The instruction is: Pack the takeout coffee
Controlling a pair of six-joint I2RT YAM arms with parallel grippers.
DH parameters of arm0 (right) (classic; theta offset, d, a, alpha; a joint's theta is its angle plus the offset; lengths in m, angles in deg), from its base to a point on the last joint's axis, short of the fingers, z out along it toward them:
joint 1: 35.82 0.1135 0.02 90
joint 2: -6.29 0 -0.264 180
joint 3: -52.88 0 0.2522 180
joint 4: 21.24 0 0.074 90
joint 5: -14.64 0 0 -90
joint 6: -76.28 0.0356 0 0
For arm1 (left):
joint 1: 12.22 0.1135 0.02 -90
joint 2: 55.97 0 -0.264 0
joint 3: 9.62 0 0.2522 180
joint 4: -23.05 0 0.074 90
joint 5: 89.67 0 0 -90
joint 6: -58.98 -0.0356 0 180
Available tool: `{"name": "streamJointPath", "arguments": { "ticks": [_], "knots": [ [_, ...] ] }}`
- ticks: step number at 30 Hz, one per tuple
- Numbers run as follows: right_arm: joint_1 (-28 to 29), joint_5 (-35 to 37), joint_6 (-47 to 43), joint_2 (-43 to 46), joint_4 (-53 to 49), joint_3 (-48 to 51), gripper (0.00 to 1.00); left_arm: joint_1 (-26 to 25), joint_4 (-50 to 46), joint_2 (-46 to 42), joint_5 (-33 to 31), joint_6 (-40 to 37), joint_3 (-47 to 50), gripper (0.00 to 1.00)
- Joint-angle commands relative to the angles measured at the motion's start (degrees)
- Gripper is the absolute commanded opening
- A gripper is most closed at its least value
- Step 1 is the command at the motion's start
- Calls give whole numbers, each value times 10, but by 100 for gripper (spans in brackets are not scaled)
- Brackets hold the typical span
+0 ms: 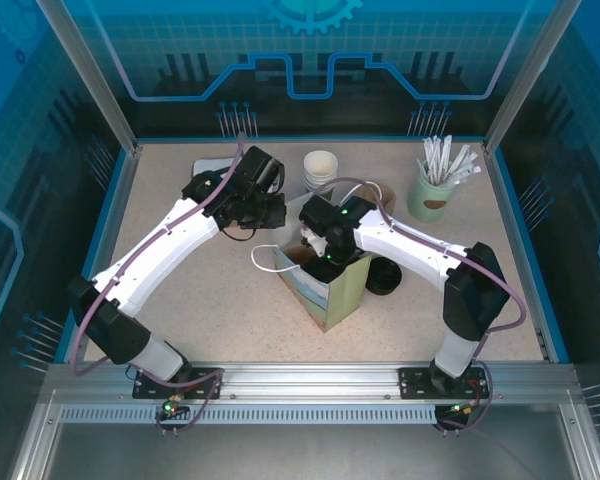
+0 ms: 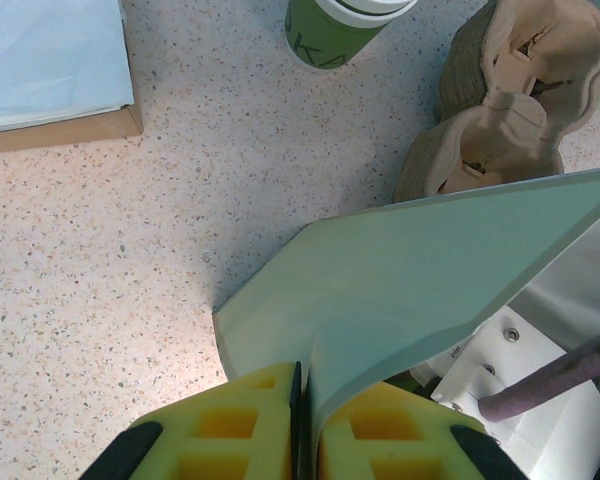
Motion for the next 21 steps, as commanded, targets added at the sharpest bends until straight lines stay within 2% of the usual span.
{"name": "streamJointPath", "arguments": {
  "ticks": [1, 21],
  "knots": [
    [-11, 17, -11, -31, 22, 22, 74, 4, -9, 10, 10, -6, 3, 13],
    [-15, 16, -22, -50, 49, 32, 75, 4, -9, 10, 12, -5, 4, 13]
  ]
}}
